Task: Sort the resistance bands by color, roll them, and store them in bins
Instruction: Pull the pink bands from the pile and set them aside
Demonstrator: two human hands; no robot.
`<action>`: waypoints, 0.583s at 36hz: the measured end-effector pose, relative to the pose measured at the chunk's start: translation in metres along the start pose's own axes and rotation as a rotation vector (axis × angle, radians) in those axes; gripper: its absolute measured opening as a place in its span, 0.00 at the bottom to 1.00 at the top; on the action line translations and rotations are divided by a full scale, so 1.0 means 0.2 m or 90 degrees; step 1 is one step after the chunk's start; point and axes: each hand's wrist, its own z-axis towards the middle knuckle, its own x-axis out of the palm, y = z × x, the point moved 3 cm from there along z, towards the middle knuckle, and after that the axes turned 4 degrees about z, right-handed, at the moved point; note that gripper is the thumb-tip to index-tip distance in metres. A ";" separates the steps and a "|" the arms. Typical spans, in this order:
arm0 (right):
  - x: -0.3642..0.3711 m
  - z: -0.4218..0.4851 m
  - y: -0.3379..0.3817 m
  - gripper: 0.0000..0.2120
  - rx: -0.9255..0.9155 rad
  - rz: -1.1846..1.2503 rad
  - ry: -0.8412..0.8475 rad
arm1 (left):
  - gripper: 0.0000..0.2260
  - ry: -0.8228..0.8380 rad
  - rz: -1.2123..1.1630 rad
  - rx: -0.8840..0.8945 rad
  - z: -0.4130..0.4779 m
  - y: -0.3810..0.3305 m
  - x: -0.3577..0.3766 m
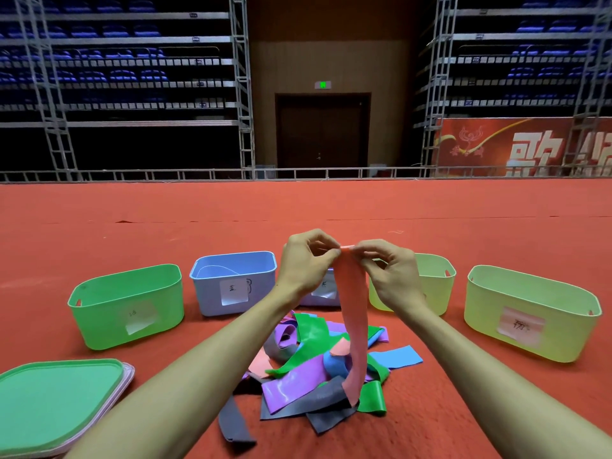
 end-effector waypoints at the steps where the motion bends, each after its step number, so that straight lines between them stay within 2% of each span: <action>1: 0.00 0.00 0.00 0.16 -0.004 0.005 0.002 | 0.11 -0.003 -0.009 -0.004 0.00 0.00 0.00; 8: 0.01 -0.01 0.00 0.17 0.016 0.075 0.053 | 0.09 0.009 -0.081 -0.007 -0.01 -0.03 0.00; 18: 0.00 0.00 0.01 0.16 0.035 0.072 0.066 | 0.10 0.061 -0.128 0.009 -0.02 -0.04 0.00; 21: 0.00 0.00 0.01 0.13 0.024 0.048 0.063 | 0.08 0.072 -0.125 0.018 -0.03 -0.03 -0.01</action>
